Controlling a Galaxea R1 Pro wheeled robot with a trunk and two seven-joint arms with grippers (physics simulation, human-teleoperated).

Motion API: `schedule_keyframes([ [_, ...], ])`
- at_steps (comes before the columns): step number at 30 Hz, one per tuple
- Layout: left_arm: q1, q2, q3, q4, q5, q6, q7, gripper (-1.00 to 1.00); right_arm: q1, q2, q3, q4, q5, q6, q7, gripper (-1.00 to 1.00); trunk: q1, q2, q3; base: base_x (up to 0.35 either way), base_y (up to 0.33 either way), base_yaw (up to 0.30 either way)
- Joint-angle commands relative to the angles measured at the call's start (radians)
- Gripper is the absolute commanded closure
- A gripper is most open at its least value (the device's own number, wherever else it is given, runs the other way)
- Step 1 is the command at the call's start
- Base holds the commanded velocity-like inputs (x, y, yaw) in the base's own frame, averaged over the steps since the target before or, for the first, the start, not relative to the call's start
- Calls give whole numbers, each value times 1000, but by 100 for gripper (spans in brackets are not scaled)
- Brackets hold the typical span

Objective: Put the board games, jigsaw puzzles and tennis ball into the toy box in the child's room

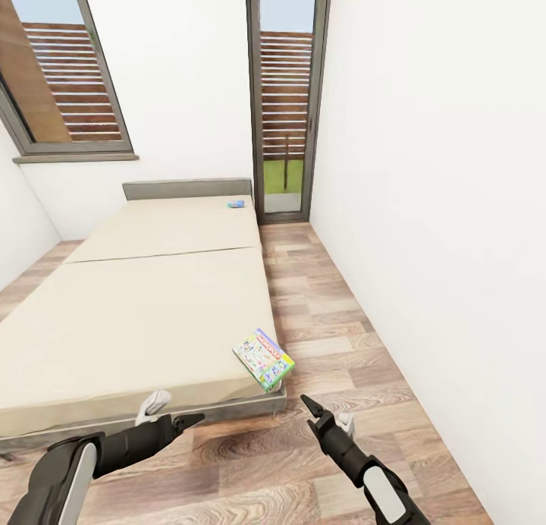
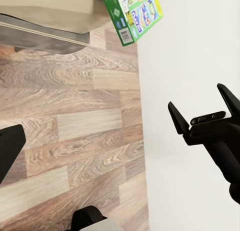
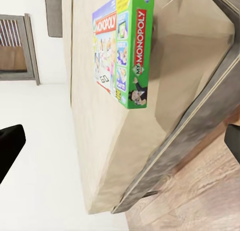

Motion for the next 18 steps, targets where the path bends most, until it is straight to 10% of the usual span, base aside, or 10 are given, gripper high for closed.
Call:
schedule_keyframes([
  [1,-1,0,0,0,1,5,-4,-100,-1,1,-4,0,-4,8,3,-100,0,0,-1,0,0,0],
  [18,-1,1,7,-1,1,5,-8,-100,-1,3,-3,0,0,7,-4,-100,54,-98,-45,0,0,0],
])
